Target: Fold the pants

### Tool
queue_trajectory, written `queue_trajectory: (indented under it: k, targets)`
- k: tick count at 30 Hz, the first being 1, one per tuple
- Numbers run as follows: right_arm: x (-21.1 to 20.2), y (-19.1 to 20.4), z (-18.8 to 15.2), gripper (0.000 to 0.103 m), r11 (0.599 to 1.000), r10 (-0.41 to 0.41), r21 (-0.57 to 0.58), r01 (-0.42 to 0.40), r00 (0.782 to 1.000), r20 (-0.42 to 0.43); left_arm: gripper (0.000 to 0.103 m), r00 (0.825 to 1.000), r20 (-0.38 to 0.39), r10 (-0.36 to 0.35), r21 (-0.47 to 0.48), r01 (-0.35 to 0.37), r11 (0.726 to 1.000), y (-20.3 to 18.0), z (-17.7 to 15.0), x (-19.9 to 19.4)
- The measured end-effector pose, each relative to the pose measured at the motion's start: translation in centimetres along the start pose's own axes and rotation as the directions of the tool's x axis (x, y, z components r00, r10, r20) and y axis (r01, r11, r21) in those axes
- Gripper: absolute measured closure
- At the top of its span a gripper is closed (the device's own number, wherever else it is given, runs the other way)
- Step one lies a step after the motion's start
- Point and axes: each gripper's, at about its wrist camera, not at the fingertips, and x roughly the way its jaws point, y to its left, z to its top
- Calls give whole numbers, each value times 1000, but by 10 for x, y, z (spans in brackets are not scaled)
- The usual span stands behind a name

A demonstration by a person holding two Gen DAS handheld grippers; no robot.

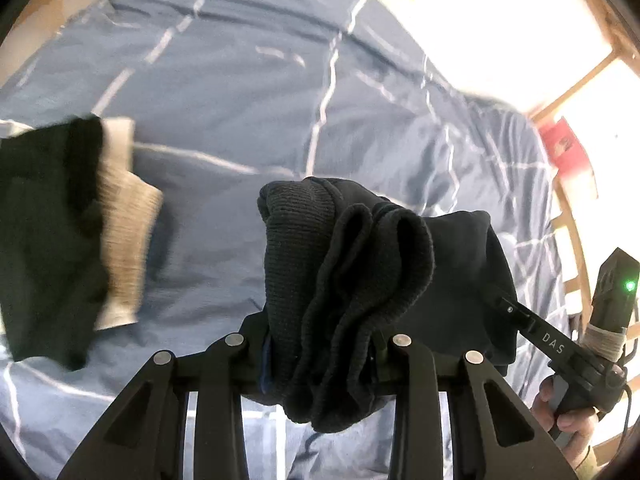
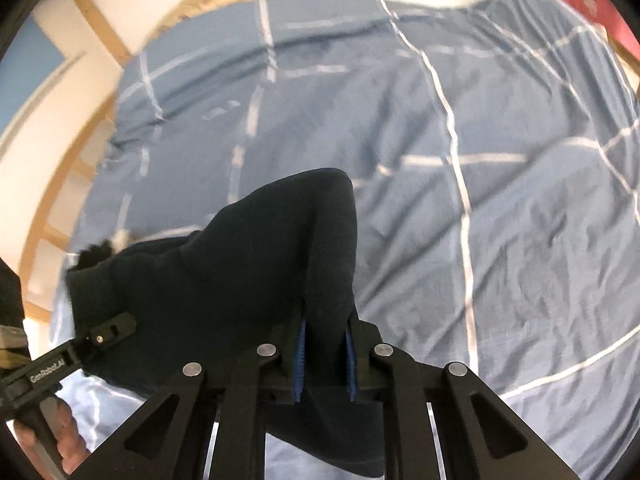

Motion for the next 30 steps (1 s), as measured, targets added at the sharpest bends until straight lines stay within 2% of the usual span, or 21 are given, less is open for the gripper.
queue_trajectory:
  k: [4,6,14,17,20,24,30]
  targets:
    - [-24,50,12,87,997,45,-70,-42,998,53,70,998,63,25,-29,-23,999,24,12,-46]
    - [-28,78,12,87,992,86,-102,-80,994,62,70,994,91,53,-42,-49,998,47,18,-68]
    - [-3,185,-9,87,953,213,-232,-193,975,66,70,973,147,177,-61,-169,984,136,36,-120]
    - [11,222,-11,87,939,245,-264,-220,968,63,70,970,145,193,-61,-186,981,167,44,-126]
    - [28,255,-12,87,927,249,-306,-219,967,61,70,974,137,183,-74,-174,982,196,53,-124]
    - [52,278,-14,87,920,233,-336,-203,971,52,70,982,106,158,-96,-148,984,226,61,-109]
    - [84,294,-23,87,929,190,-325,-175,982,14,68,985,52,165,-100,-159,982,257,64,-88]
